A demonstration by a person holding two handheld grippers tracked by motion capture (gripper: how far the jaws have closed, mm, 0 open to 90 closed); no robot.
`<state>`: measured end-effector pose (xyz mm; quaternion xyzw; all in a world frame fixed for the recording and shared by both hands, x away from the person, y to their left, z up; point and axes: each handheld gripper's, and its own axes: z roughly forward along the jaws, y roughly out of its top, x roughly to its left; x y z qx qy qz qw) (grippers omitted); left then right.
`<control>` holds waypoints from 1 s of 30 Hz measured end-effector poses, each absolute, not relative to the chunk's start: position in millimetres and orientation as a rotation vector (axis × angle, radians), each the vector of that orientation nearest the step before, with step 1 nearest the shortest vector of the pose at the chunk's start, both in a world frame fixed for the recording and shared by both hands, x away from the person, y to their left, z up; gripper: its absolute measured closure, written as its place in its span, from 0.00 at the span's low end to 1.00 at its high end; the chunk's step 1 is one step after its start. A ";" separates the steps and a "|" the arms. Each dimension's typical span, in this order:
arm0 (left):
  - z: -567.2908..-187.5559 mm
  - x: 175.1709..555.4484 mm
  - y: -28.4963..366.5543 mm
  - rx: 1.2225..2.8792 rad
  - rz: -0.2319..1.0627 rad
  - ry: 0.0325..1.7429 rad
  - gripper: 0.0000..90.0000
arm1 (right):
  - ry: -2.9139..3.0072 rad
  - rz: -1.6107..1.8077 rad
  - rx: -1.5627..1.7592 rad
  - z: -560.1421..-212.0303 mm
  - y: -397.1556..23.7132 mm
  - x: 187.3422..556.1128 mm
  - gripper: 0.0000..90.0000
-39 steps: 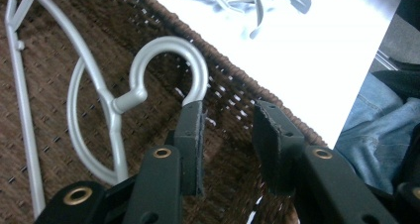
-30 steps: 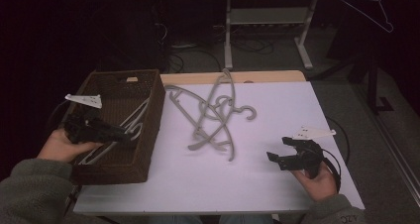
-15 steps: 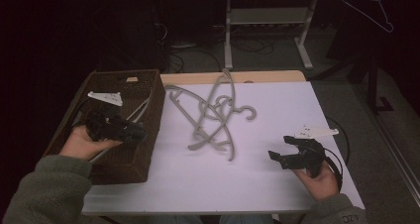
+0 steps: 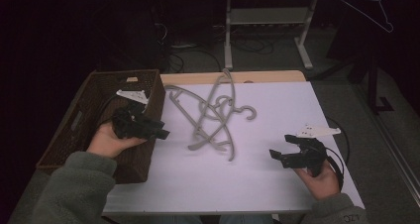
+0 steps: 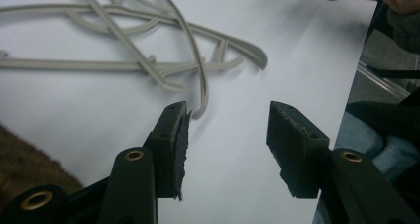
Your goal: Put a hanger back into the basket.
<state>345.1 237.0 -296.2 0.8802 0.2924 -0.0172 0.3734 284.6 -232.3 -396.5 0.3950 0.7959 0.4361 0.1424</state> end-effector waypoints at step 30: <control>-328.7 394.7 144.6 2.218 -0.114 0.809 0.52 | 2.271 1.296 1.160 -393.7 -241.5 288.3 0.20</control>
